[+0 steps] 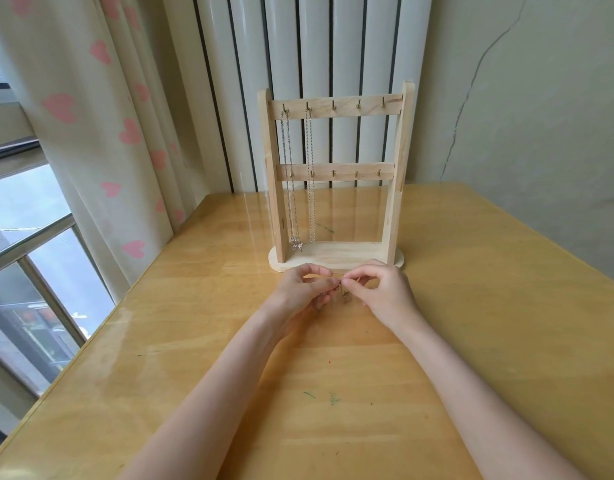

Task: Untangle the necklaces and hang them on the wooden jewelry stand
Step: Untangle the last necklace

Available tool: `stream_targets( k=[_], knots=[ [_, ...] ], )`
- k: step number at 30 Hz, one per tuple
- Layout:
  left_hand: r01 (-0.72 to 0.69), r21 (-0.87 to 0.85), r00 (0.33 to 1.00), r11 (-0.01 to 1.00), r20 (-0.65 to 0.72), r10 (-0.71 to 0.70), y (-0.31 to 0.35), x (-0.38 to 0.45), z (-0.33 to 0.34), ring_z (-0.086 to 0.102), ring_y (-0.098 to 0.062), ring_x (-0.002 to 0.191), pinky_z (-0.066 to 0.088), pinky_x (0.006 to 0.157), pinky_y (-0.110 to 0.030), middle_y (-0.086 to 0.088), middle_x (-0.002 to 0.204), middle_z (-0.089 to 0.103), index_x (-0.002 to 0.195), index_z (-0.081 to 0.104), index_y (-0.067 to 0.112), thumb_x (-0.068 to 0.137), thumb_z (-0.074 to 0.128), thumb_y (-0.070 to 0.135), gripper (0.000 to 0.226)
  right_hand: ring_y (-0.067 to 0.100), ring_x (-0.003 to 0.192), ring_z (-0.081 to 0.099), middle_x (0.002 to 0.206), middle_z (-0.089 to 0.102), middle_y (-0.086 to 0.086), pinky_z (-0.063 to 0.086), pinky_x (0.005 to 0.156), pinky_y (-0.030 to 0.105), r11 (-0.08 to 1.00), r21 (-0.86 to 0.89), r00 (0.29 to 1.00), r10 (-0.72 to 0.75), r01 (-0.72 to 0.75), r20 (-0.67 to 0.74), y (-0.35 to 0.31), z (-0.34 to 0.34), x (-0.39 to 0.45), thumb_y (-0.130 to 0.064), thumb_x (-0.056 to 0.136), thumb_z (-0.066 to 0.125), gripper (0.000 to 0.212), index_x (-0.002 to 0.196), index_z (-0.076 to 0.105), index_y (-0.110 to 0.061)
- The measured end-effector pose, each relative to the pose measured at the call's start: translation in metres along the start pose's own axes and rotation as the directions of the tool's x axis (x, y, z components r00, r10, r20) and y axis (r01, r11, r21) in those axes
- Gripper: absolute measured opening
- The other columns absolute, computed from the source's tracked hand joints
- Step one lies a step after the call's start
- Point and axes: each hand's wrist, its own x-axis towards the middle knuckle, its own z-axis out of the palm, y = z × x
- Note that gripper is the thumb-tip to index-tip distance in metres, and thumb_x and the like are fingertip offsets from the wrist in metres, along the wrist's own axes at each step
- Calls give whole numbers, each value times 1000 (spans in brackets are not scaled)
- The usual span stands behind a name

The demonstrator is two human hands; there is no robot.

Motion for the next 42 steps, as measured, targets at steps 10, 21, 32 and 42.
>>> stream_targets(
  k=[10,21,32,42],
  knots=[
    [-94,153,993,984,87,81,0,-1,0,47,-16,66,38,63,-26,-3,74,57,93,53,12,88,58,5,11,-1,55,49,72,62,-3,42,52,15,970,159,978,161,-182,137,-8,-8,-4,-6,83,65,8,76,67,-8],
    [-59,-36,980,998,187,65,3,-1,2,52,-8,66,41,70,-25,5,73,59,82,59,18,90,56,9,13,14,60,49,66,56,5,40,47,21,601,664,893,244,-445,378,-13,-12,-4,-3,79,59,7,73,61,-6],
    [-432,451,893,781,97,439,7,0,12,56,7,61,44,65,-8,8,71,62,75,64,13,82,65,2,13,11,63,53,73,57,6,37,51,22,681,626,924,244,-379,294,-9,-12,-4,-3,87,55,13,76,61,-3],
    [-397,410,916,821,117,384,2,0,6,56,-2,67,46,63,-15,13,65,63,71,63,15,83,65,5,16,10,62,52,71,54,3,37,54,23,746,552,924,239,-372,299,-11,-13,-5,-2,89,52,19,71,55,-9]
  ],
)
